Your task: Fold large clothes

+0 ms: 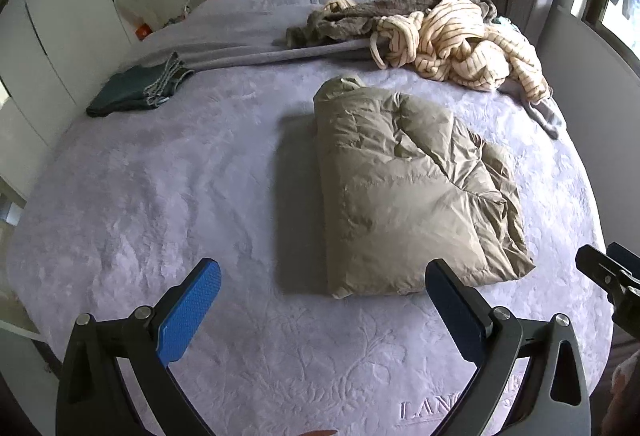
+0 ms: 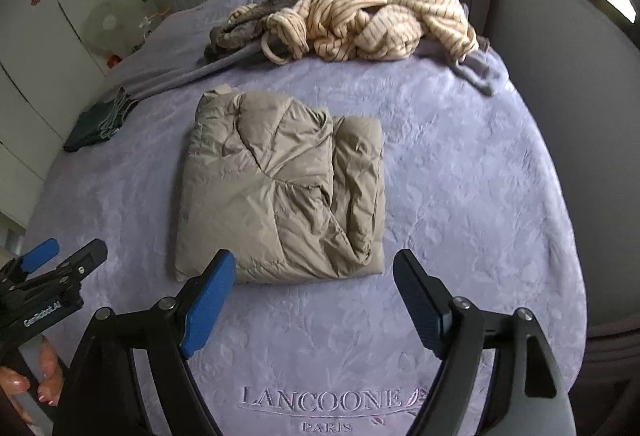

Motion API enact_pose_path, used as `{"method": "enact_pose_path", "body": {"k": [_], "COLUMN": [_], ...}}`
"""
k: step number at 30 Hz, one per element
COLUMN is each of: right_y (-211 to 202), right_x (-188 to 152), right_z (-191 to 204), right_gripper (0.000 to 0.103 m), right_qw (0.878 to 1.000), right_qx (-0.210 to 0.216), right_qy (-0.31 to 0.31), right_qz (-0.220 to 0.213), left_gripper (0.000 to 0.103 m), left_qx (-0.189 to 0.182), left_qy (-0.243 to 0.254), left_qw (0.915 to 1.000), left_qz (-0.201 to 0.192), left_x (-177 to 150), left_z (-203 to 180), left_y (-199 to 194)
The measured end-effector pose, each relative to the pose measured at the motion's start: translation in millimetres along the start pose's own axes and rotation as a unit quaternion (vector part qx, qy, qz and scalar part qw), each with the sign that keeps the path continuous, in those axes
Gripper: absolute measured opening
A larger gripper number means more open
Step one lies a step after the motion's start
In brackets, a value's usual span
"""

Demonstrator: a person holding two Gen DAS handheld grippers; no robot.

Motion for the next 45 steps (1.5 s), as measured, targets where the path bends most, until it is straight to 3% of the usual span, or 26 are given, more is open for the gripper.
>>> {"method": "enact_pose_path", "body": {"k": [2,5,45], "right_y": [-4,-6,-16], "right_x": [2,4,3], "right_z": [2,5,11], "right_gripper": [0.085,0.103,0.103], "right_qw": [1.0,1.0,1.0], "right_qx": [-0.001,-0.007,-0.014], "right_qy": [-0.001,-0.007,-0.002], "right_qz": [-0.011,-0.015,-0.021], "left_gripper": [0.102,0.102,0.102], "left_qx": [0.003,0.006,0.011], "left_qy": [-0.001,-0.004,-0.009], "left_qw": [1.0,1.0,0.9999], "left_qz": [-0.003,-0.005,-0.009], "left_x": [1,1,0], "left_z": [2,5,12], "left_y": [-4,-7,-18]}}
Point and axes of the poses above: each gripper's, at about its wrist camera, not at the fingertips, and y roughly the way its jaws point, z to its left, x to its top, the point moved 9 cm from there along y, roughly the way its jaws point, and after that the axes turned 4 degrees about -y, right-handed, at the moved point
